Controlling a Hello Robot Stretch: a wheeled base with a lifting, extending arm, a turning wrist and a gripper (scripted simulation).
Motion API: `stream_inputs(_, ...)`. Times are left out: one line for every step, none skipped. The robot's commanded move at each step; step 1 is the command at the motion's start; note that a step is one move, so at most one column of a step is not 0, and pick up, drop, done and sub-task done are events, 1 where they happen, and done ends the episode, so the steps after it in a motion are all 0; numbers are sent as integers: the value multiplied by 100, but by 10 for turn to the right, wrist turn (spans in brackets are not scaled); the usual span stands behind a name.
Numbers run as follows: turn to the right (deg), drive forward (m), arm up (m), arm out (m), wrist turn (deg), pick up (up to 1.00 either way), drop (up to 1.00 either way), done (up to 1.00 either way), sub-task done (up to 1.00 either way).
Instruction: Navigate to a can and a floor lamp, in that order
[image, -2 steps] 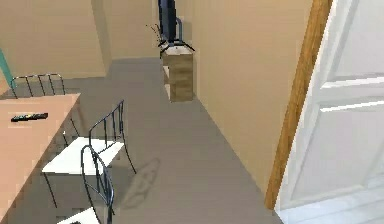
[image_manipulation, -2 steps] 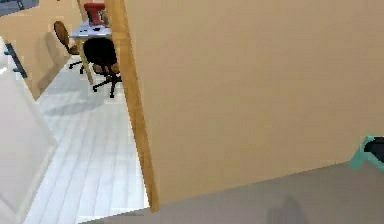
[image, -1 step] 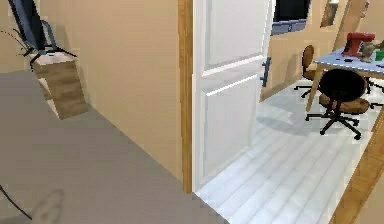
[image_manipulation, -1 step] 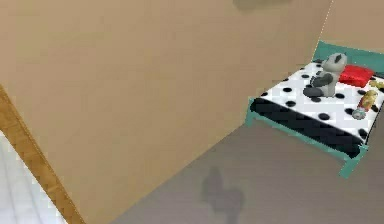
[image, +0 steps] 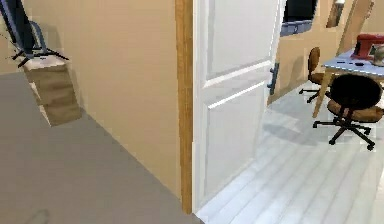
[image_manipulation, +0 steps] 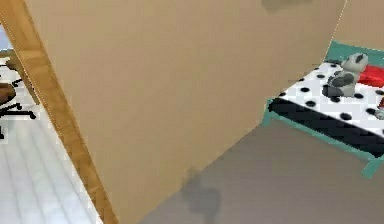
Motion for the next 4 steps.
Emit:
stream_inputs(90,0,0,0,0,0,0,0,0)
stream_inputs(0,75,0,0,0,0,0,0,0)
stream_inputs(330,0,0,0,0,0,0,0,0)
stream_inputs(0,25,0,0,0,0,0,0,0)
